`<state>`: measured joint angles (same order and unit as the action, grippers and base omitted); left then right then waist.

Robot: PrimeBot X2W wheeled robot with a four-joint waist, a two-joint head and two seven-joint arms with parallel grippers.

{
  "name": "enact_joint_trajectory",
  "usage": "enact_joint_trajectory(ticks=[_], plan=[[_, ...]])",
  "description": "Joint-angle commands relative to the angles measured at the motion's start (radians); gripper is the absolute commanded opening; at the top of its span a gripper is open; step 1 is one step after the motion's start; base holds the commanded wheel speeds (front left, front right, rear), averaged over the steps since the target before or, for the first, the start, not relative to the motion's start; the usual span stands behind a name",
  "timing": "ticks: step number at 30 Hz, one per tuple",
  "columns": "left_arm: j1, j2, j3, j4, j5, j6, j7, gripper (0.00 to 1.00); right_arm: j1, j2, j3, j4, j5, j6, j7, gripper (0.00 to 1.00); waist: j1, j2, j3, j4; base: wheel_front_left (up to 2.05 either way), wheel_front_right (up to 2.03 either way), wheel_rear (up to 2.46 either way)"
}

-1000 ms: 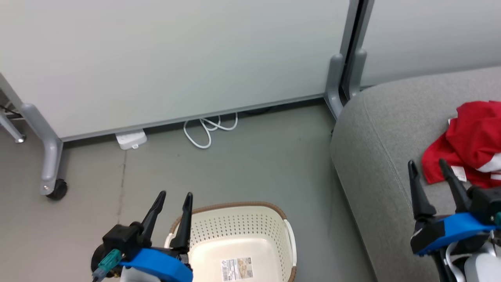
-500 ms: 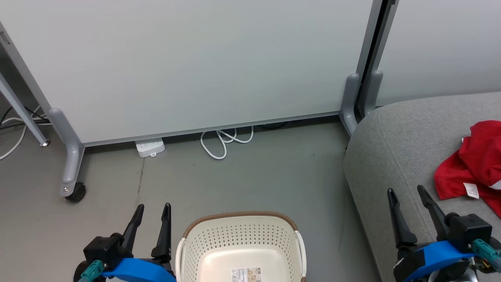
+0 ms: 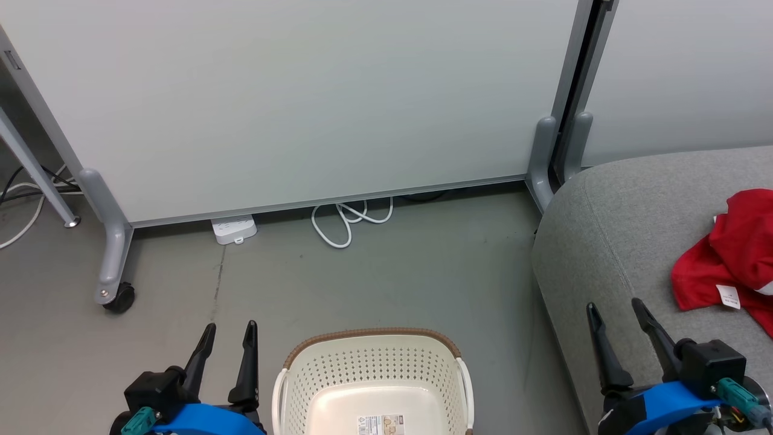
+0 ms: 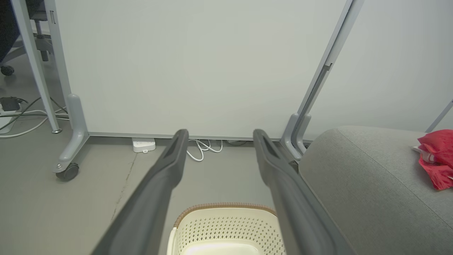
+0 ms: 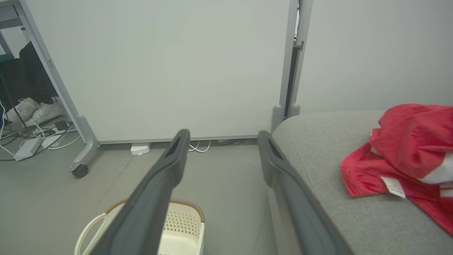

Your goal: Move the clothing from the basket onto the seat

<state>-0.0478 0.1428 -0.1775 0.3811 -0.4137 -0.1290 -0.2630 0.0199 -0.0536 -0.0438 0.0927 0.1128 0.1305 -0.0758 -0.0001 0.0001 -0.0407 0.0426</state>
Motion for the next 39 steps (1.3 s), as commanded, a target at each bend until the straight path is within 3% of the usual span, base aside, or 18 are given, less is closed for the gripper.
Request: enact_joint_trajectory(ticks=[1,8,9,15,39], plan=[[0.005,-0.002,0.004,0.002,0.004,-0.003,-0.003,1.00,0.011,0.004,0.002,0.003,0.008,0.000,0.001,1.00,0.0001,-0.0001,0.000,0.000,0.00,0.00,0.00],[0.010,0.002,-0.005,0.010,0.002,-0.003,-0.003,1.00,0.009,0.004,0.016,0.008,0.023,0.000,0.001,1.00,0.0001,-0.0001,-0.003,-0.004,0.00,0.00,0.00],[0.004,0.001,-0.002,0.009,0.000,0.000,0.000,0.00,0.000,0.002,0.015,0.009,0.017,0.000,0.000,0.00,0.0001,-0.0001,-0.003,-0.004,0.00,0.00,0.00],[0.044,-0.013,-0.001,0.053,-0.007,0.000,0.008,0.00,0.013,0.005,0.015,0.065,0.027,0.000,0.006,0.00,0.0002,-0.0001,-0.003,-0.004,0.00,0.00,0.00],[0.009,-0.036,0.086,-0.004,-0.353,0.000,0.116,0.00,-0.032,0.004,-0.010,0.088,0.455,0.000,0.059,0.00,0.0002,-0.0001,0.006,-0.011,0.00,0.00,0.00]])
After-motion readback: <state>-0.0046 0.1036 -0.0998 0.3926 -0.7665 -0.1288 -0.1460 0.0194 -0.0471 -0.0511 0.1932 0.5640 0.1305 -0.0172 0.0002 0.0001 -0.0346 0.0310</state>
